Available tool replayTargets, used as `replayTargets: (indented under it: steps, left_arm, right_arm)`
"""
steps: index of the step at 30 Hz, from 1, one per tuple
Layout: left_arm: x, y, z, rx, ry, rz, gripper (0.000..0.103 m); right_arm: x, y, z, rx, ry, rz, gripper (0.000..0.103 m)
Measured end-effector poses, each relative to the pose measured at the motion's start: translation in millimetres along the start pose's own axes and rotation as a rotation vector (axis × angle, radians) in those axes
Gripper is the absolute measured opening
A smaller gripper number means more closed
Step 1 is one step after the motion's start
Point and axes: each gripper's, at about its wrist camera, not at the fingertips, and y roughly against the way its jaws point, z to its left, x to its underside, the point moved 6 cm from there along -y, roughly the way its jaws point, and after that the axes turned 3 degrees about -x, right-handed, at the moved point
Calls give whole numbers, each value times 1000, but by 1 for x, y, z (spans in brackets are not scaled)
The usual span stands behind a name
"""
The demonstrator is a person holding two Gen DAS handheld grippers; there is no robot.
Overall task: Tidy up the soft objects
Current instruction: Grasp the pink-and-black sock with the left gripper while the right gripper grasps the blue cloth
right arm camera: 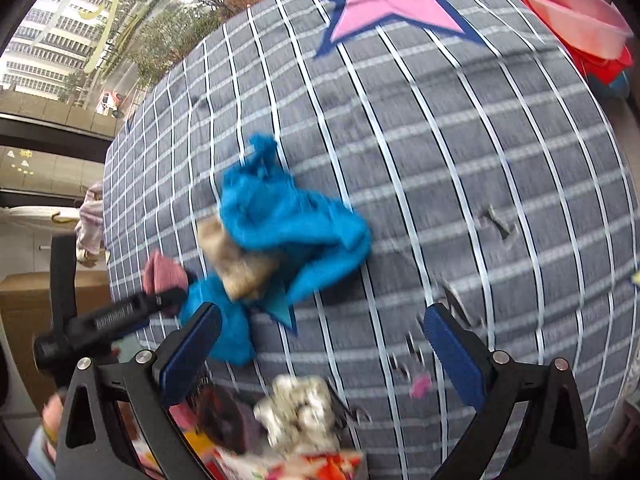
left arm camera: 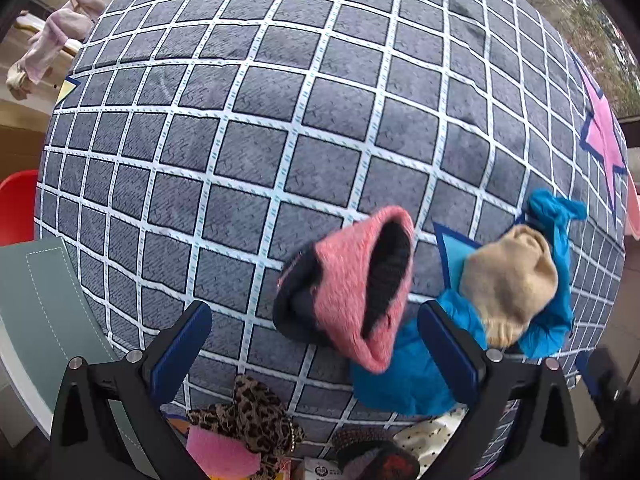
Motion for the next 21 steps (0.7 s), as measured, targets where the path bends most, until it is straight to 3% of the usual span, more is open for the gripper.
replayTargets:
  steps: [5, 11, 17, 21]
  left_arm:
    - [-29, -5, 16, -6, 26, 9, 103]
    - [-28, -20, 18, -41, 25, 16, 103]
    - [-12, -28, 14, -59, 4, -29, 103]
    - [-18, -24, 4, -57, -23, -25, 103]
  right_arm:
    - [-41, -23, 9, 82, -11, -58, 102]
    - [-53, -59, 14, 323, 137, -38, 102]
    - [-27, -52, -26, 421, 148, 25, 102]
    - [-3, -28, -70, 447, 65, 47, 102]
